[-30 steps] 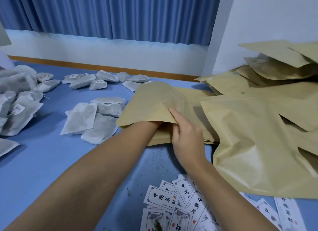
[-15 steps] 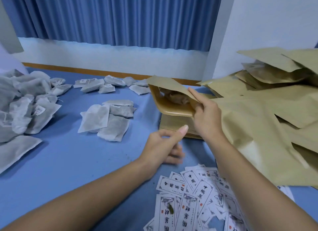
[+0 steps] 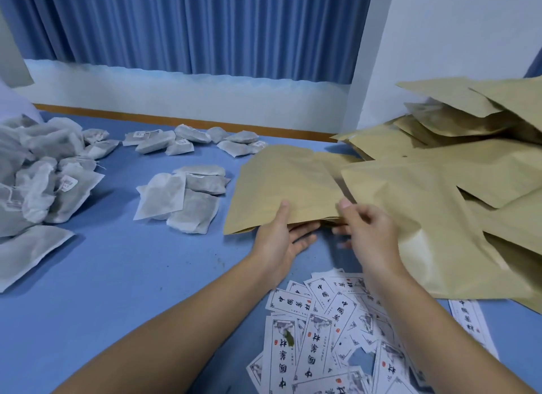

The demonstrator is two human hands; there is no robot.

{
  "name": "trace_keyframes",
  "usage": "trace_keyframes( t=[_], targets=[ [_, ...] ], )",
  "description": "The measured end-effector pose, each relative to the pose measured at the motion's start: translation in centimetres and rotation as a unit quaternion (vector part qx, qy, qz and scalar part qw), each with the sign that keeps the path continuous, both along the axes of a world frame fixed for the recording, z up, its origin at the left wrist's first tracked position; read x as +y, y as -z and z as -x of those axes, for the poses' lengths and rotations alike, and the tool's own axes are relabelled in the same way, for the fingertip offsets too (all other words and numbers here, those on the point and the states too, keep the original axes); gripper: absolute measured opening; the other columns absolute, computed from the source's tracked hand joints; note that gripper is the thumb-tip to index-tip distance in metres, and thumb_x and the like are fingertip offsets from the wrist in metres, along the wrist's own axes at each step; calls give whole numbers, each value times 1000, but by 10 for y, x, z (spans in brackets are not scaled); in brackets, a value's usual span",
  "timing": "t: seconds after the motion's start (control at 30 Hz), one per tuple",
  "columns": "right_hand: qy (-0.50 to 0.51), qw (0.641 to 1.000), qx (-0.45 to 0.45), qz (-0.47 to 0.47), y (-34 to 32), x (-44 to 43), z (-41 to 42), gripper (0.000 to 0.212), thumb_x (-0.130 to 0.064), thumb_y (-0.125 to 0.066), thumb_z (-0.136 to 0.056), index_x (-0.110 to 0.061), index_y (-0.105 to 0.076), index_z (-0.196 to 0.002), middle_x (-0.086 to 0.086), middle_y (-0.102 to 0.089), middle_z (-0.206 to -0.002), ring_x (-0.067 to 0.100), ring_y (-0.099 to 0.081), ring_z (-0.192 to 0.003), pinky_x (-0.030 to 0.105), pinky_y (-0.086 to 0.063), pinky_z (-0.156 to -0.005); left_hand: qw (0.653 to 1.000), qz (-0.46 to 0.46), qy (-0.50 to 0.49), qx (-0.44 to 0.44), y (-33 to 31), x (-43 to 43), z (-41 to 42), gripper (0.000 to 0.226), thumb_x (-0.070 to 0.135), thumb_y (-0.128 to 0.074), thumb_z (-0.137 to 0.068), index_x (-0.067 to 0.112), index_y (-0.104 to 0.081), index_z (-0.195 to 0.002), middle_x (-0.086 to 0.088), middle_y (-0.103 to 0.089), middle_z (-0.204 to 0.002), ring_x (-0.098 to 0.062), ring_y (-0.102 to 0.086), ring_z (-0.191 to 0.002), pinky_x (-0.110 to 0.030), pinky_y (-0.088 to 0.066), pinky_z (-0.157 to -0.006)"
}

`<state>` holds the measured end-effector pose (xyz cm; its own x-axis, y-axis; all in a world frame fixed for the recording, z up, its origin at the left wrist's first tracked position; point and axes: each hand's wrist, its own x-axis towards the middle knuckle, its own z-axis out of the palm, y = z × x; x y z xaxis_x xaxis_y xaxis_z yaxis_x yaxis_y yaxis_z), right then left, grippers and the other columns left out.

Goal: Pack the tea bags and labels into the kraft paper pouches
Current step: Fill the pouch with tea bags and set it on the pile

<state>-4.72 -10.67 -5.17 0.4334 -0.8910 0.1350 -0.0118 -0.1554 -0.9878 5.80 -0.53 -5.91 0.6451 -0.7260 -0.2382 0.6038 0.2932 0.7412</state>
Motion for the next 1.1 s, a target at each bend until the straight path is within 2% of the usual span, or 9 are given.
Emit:
trace_keyframes(
  t=[0.03,0.1,0.27,0.43,0.53,0.7,0.87,1.0,1.1],
  targets=[
    [-42,997,-18,-65,2,2,0,26,-30,-67,-96,-4,-68,-96,9,-73,-87,9,-66,-65,29,-49,-57,1000,-8,6,-11,2,1,3,29,37,-55,-101,13,-64,-115,-6,-76,-99,-19,-74,-82,-28,-57,-66],
    [-97,988,-37,-118,4,7,2,18,-20,-66,-97,-4,-70,-92,9,-70,-78,11,-60,-60,26,-42,-51,1000,-16,-1,-20,5,3,6,29,25,-64,-96,8,-64,-119,-8,-74,-98,-16,-71,-77,-26,-56,-66],
    [-174,967,-75,-171,3,11,5,10,-20,-67,-95,-13,-72,-91,9,-69,-84,13,-57,-66,27,-38,-56,999,-23,-12,-43,8,8,7,20,16,-76,-87,7,-70,-104,-7,-72,-91,-14,-63,-70,-24,-51,-63],
    [-121,971,-97,-181,6,19,6,18,-22,-71,-93,-13,-70,-78,5,-64,-74,11,-58,-66,25,-42,-54,997,-34,-29,-59,7,7,11,20,11,-78,-84,7,-71,-103,-6,-72,-90,-15,-61,-71,-26,-48,-65],
    [-115,975,-100,-160,4,23,4,16,-19,-71,-93,-10,-70,-79,4,-66,-69,10,-60,-65,24,-46,-58,995,-48,-30,-82,8,5,15,25,13,-80,-83,3,-71,-104,-7,-72,-87,-18,-63,-75,-29,-46,-67],
    [-85,981,-108,-134,5,26,0,17,-15,-72,-92,-7,-71,-76,3,-58,-60,13,-53,-56,28,-47,-65,993,-84,-43,-73,8,0,16,17,15,-81,-81,4,-68,-81,-6,-64,-64,-18,-50,-56,-31,-40,-66],
    [-99,967,-140,-187,8,32,-1,24,-18,-75,-89,-17,-71,-65,3,-60,-63,13,-56,-61,25,-49,-60,997,-38,-20,-67,6,4,15,31,12,-78,-84,-8,-70,-107,-7,-67,-79,-17,-57,-69,-26,-43,-63],
    [-68,973,-156,-154,6,26,0,7,-13,-74,-90,-10,-75,-84,0,-65,-69,9,-54,-61,25,-46,-60,999,-23,-20,-45,4,5,13,26,14,-77,-86,3,-69,-108,-6,-70,-87,-14,-58,-65,-24,-44,-60],
    [-50,967,-179,-173,7,22,1,7,-13,-73,-90,-6,-73,-88,1,-65,-73,8,-53,-60,24,-46,-59,999,-25,-22,-36,5,5,12,23,16,-77,-86,6,-68,-105,-6,-68,-85,-15,-57,-64,-26,-45,-58]
  ],
)
